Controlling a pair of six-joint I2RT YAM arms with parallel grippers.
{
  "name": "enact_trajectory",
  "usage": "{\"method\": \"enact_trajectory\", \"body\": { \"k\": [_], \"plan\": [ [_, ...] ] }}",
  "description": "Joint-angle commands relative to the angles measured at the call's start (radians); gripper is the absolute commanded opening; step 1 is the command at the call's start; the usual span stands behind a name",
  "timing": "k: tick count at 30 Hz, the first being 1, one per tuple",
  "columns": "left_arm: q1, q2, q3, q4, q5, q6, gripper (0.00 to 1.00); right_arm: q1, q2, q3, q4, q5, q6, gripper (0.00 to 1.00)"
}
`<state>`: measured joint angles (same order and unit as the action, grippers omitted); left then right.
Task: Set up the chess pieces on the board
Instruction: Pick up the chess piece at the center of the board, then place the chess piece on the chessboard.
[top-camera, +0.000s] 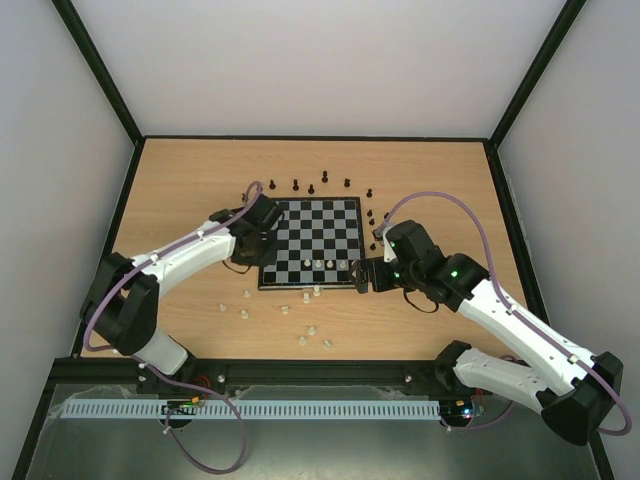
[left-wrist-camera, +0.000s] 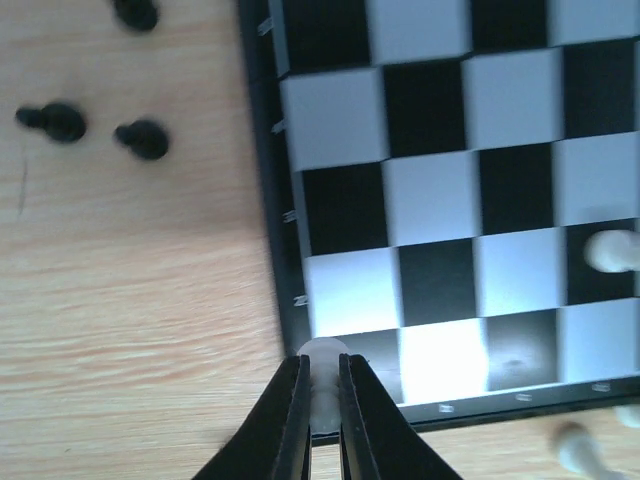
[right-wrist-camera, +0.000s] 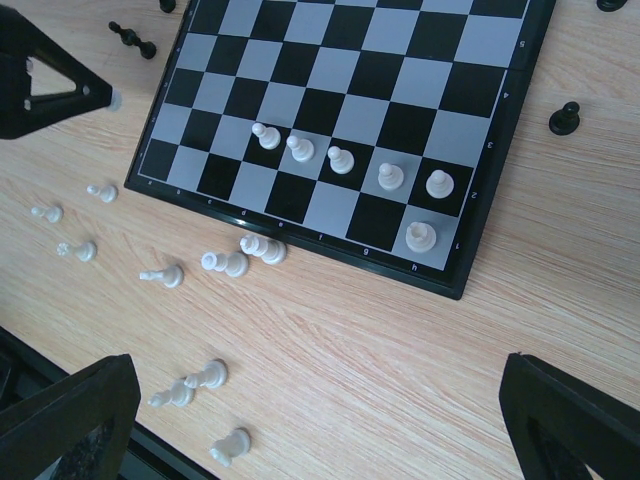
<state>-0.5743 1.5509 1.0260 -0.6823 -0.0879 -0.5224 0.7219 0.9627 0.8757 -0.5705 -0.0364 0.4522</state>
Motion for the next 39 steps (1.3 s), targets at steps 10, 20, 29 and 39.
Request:
{"method": "enact_trajectory", "body": {
  "k": [10,20,29,39],
  "plan": [
    [-0.142,0.15,0.224,-0.074,-0.009,0.018,0.08,0.004,-0.002,-0.004,-0.017,0.013,-0.007,1.0],
    [-0.177,0.264,0.273,-0.031,0.002,0.024,0.08,0.005,-0.002,-0.004,-0.018,0.017,-0.006,1.0],
    [-0.191,0.299,0.287,-0.021,0.007,0.026,0.09,0.005,-0.004,-0.006,-0.018,0.014,-0.006,1.0],
    [-0.193,0.32,0.285,-0.024,-0.004,0.028,0.1,0.004,-0.008,-0.006,-0.016,0.011,-0.007,1.0]
  ]
}}
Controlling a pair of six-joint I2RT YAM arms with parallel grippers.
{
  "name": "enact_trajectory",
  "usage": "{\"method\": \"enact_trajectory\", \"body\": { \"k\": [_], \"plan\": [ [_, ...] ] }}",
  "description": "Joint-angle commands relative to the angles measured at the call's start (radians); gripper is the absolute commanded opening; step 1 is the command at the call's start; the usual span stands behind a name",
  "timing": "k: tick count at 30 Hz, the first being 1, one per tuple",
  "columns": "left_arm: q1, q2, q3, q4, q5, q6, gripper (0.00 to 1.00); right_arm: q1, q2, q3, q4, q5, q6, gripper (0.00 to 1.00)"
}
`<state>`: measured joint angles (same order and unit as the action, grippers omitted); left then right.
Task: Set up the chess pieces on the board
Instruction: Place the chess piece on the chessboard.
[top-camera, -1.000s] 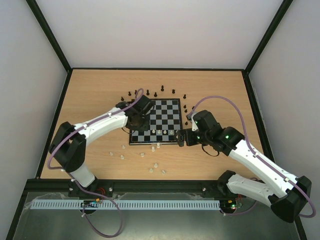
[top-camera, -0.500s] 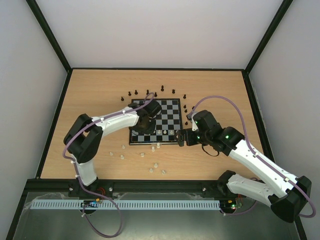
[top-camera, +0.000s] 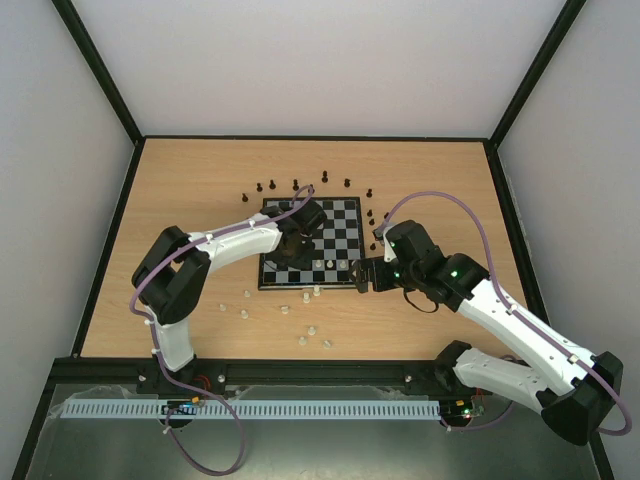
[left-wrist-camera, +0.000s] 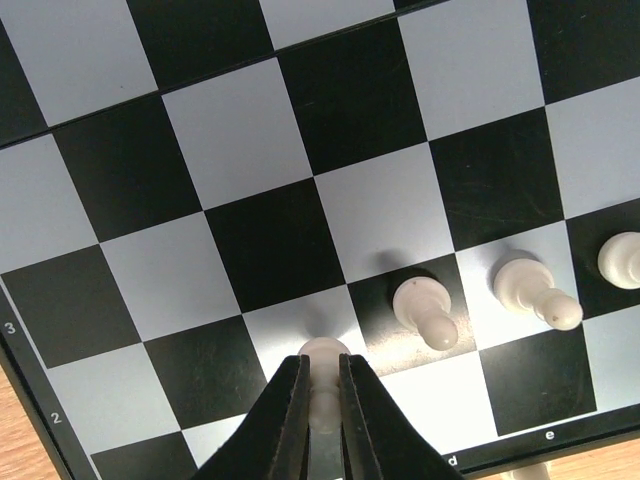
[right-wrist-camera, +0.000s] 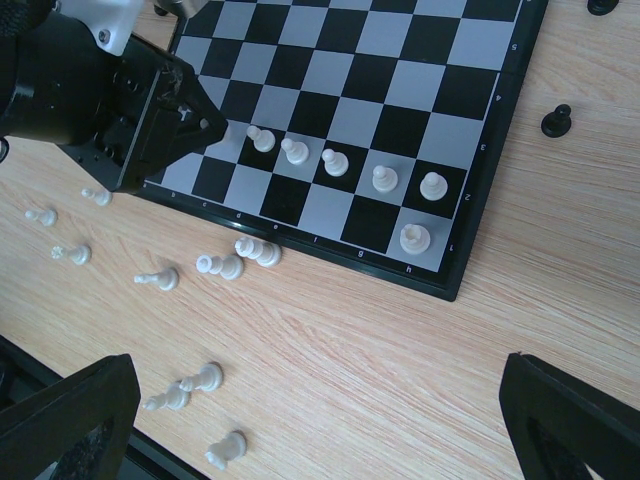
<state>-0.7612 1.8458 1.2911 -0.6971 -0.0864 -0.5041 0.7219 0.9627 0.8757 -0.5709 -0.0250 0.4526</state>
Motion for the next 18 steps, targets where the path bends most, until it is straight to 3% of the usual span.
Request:
{"method": "enact_trajectory", "body": {
  "k": [1,13,18],
  "plan": [
    [-0.006,0.03,0.022,-0.011,-0.006,0.009,0.1,0.005,-0.007,-0.007,-0.017,0.0,-0.008,1.0],
    [-0.006,0.04,0.019,-0.013,-0.018,0.012,0.12,0.005,-0.008,-0.009,-0.015,-0.005,-0.008,0.99],
    [-0.005,0.041,0.025,-0.021,-0.022,0.011,0.19,0.004,-0.009,-0.01,-0.015,-0.005,-0.008,1.0]
  ]
}}
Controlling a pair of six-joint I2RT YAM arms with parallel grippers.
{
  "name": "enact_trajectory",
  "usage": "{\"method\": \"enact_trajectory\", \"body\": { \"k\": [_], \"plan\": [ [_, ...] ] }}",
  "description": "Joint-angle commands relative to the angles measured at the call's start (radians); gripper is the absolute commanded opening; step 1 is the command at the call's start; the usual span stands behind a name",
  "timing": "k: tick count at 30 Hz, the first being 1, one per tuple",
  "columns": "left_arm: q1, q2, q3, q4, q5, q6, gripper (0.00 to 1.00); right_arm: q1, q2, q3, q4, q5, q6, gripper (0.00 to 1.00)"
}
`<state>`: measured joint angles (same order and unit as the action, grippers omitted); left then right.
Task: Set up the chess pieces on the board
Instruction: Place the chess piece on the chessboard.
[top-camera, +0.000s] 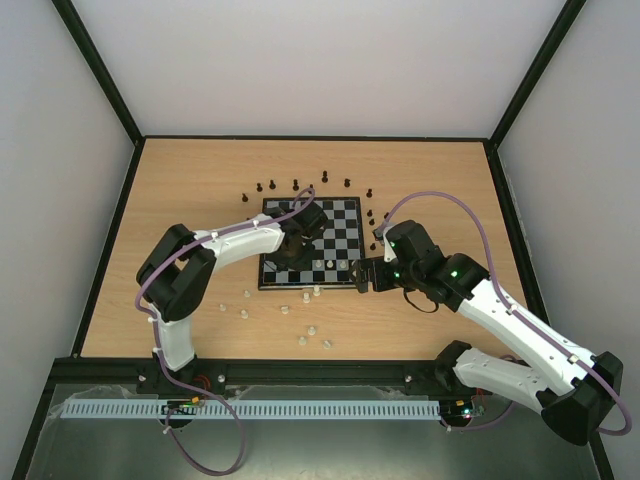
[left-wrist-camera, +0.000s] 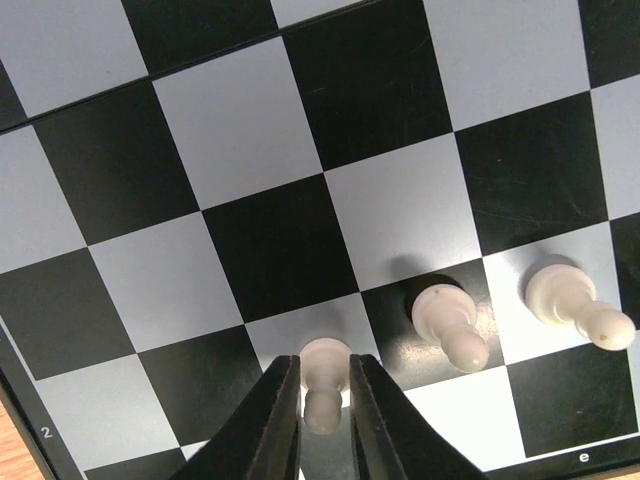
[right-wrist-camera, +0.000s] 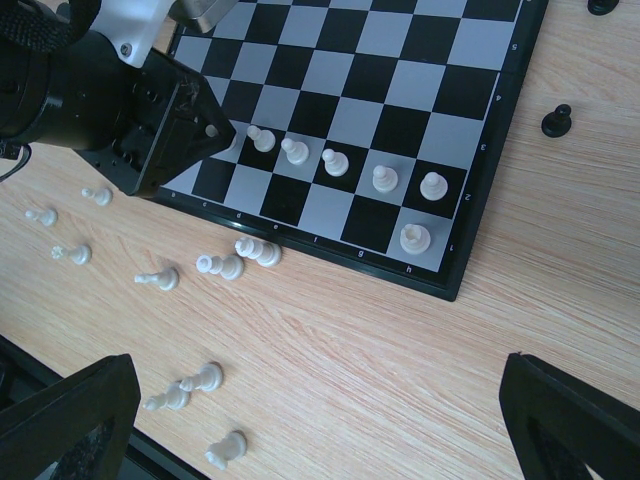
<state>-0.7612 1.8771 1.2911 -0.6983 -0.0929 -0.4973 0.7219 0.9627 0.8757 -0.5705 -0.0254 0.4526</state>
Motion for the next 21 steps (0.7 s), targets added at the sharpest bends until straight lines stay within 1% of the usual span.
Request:
{"method": "enact_trajectory", "body": {
  "k": [1,8,11,13,16,21],
  "plan": [
    [-0.005,0.009,0.026,-0.022,-0.017,0.003,0.21,0.005,-0.009,-0.008,-0.015,-0.005,-0.008,0.99],
    [-0.006,-0.016,0.061,-0.054,-0.034,0.002,0.3,0.005,-0.01,-0.01,-0.014,-0.005,-0.008,1.0],
    [-0.006,-0.06,0.078,-0.085,-0.056,-0.003,0.35,0.004,-0.012,-0.01,-0.014,-0.007,-0.008,1.0],
    [-0.006,-0.1,0.082,-0.107,-0.079,-0.009,0.41,0.005,-0.012,-0.01,-0.014,-0.009,-0.009,1.0],
    [-0.006,-0.175,0.067,-0.138,-0.114,-0.021,0.53,0.004,-0.013,-0.009,-0.014,-0.009,-0.009,0.99],
    [-0.004,-0.327,-0.022,-0.153,-0.145,-0.059,0.74,0.004,-0.012,-0.008,-0.014,-0.01,-0.009,0.99]
  ]
}}
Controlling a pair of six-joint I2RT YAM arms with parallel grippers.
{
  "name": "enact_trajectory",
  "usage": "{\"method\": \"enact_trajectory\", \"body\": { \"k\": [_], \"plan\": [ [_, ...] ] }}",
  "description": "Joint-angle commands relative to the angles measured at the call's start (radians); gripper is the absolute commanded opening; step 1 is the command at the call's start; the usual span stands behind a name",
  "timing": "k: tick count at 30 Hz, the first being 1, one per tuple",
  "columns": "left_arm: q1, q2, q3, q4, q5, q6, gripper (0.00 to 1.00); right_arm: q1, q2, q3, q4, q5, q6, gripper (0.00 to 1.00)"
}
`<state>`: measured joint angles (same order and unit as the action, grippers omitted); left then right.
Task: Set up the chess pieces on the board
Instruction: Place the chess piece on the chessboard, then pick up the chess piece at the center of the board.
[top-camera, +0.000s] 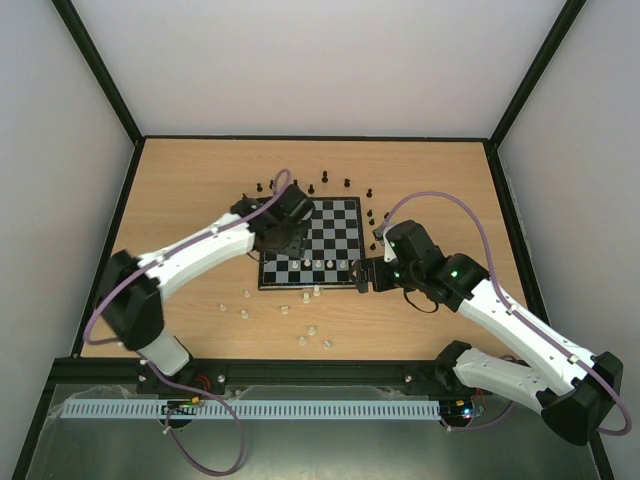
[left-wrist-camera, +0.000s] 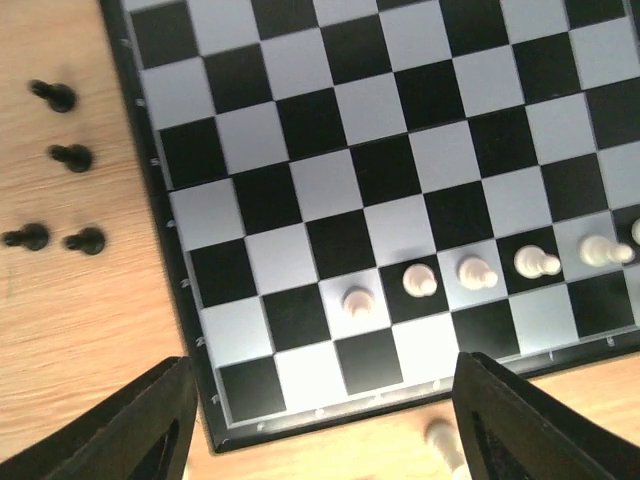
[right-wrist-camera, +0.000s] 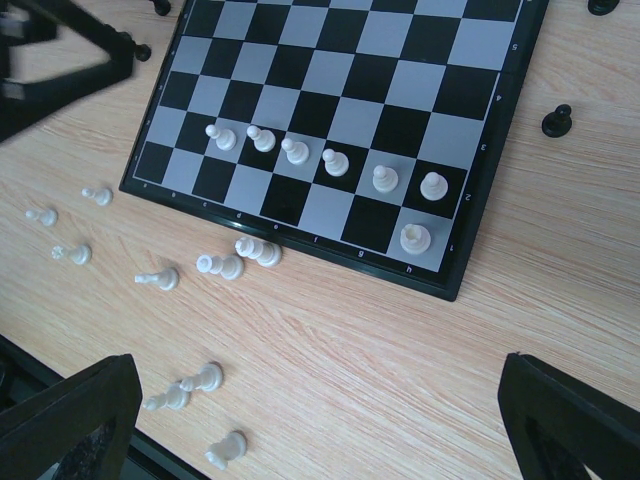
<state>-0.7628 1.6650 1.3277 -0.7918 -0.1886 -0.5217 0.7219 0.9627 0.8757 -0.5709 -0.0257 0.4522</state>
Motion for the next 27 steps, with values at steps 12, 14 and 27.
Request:
{"method": "enact_trajectory", "body": {
  "k": [12,14,27],
  "plan": [
    [0.063,-0.313,-0.354,-0.046,-0.057,-0.154,0.99,0.006,-0.011,-0.009,-0.012,-0.023,-0.01,0.99],
    [0.087,-0.336,-0.398,-0.026,-0.045,-0.157,0.99,0.008,-0.006,-0.009,-0.012,-0.027,-0.01,0.99],
    [0.108,-0.343,-0.499,0.061,0.029,-0.197,0.88,0.013,-0.018,-0.008,-0.013,-0.024,-0.01,0.99]
  ]
}}
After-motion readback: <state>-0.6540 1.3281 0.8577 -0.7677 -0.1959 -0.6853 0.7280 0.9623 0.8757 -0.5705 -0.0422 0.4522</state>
